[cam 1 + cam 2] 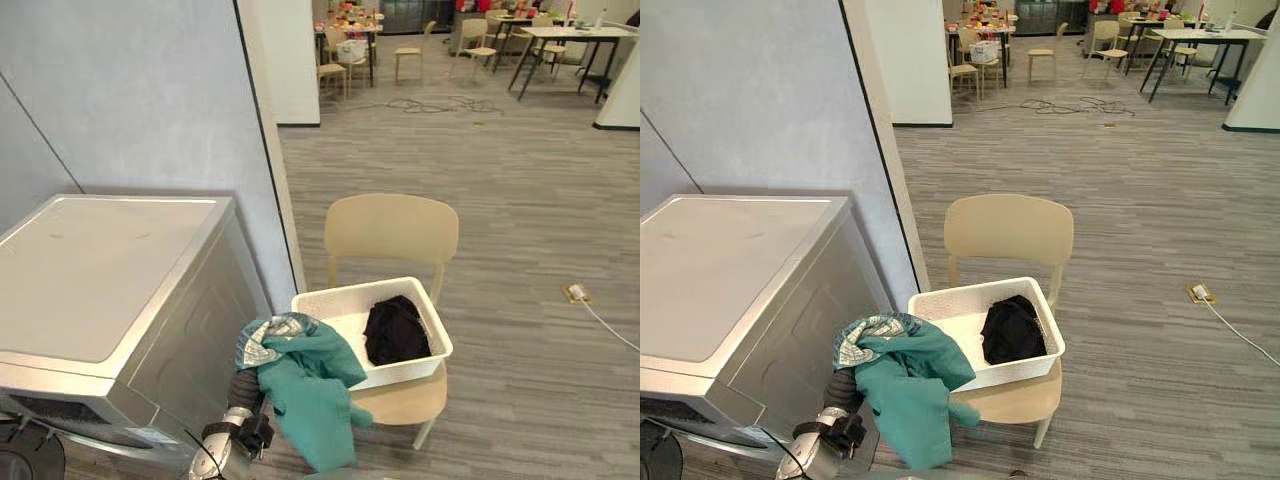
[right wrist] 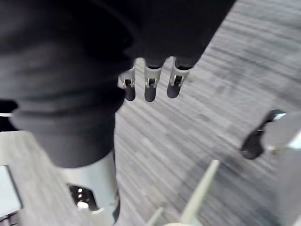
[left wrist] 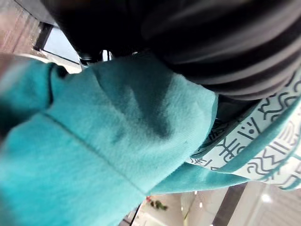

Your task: Pick up the laundry basket with both hands and put the clothes into the washing machine.

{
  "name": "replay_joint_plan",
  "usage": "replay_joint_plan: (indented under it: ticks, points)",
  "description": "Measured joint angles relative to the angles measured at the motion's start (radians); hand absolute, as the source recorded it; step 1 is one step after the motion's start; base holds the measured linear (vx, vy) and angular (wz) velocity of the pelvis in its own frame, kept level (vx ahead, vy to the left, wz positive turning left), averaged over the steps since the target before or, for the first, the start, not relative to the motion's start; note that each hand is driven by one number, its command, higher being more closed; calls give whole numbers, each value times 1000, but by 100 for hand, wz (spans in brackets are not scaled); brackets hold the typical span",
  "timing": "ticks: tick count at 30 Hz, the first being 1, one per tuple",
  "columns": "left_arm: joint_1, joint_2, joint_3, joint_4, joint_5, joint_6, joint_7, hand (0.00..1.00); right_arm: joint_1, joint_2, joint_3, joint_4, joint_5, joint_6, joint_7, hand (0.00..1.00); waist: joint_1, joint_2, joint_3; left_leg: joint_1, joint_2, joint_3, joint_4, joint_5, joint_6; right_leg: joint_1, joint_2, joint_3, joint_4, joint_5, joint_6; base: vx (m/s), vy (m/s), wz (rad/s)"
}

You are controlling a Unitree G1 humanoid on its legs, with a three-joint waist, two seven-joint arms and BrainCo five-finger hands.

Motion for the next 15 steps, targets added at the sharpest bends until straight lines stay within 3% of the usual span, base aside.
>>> replay_joint_plan:
  ticks: [3,7,9,12,13,15]
  points:
    - [12,-35,75,28,-1,-1,36,100,-37,-18,74,39,0,-1,6,0,20,-25,59,-28,16,51,75,-33,1,-56,-11,-2,147,-78,-2,-67,-29,14]
    - [-13,-32,107,19,-33,-2,54,100,-133,-55,185,133,-1,-3,6,0,29,-69,120,-196,-8,-25,163,-21,-19,-220,-61,-54,314,-140,-13,-72,-73,47]
    - [-16,-38,105,4,-33,-2,54,100,-156,-63,198,147,-2,-6,8,0,57,-69,164,-220,-10,-47,159,-18,-17,-235,-75,-93,350,-167,-23,-20,-110,78]
    - [-15,-48,71,-30,-34,-2,52,100,-183,-98,189,195,-23,-4,2,0,56,-32,173,-304,-18,-137,201,21,-44,-270,-98,-168,417,-216,-53,9,-172,102]
    - [-35,-44,63,-41,-34,-6,52,100,-202,-96,186,212,-25,-2,-12,0,56,-38,177,-316,-10,-128,192,46,-32,-277,-136,-211,421,-217,-53,45,-147,105]
    - [-61,-50,52,-43,-34,-6,52,100,-211,-107,187,213,-34,1,-32,0,59,-41,183,-334,25,-54,255,34,-11,-261,-146,-256,432,-219,-60,51,-102,84]
